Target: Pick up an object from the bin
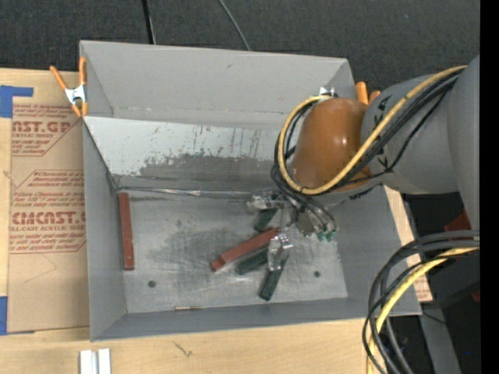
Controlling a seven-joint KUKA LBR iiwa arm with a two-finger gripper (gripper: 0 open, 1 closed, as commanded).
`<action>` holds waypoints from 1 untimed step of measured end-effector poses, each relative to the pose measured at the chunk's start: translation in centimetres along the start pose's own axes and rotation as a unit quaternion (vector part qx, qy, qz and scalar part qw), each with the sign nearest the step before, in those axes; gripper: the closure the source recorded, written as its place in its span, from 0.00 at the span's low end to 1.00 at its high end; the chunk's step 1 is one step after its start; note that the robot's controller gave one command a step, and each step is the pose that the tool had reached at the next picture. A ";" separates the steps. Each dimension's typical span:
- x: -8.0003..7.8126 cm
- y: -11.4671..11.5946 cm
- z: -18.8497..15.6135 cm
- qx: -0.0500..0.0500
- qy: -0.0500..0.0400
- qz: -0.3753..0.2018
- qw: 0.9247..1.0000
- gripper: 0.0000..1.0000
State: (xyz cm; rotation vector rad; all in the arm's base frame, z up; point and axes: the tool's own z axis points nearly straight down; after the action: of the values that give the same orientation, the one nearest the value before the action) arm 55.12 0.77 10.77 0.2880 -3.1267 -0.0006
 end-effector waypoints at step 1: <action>-2.3 2.4 -0.9 0.000 -0.002 0.037 0.999 0.00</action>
Offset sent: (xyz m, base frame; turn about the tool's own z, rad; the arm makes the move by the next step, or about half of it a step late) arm 0.0107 0.0274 -0.0377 0.1869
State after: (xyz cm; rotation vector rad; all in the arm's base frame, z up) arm 56.90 3.53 11.67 0.1714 -3.1388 -0.0007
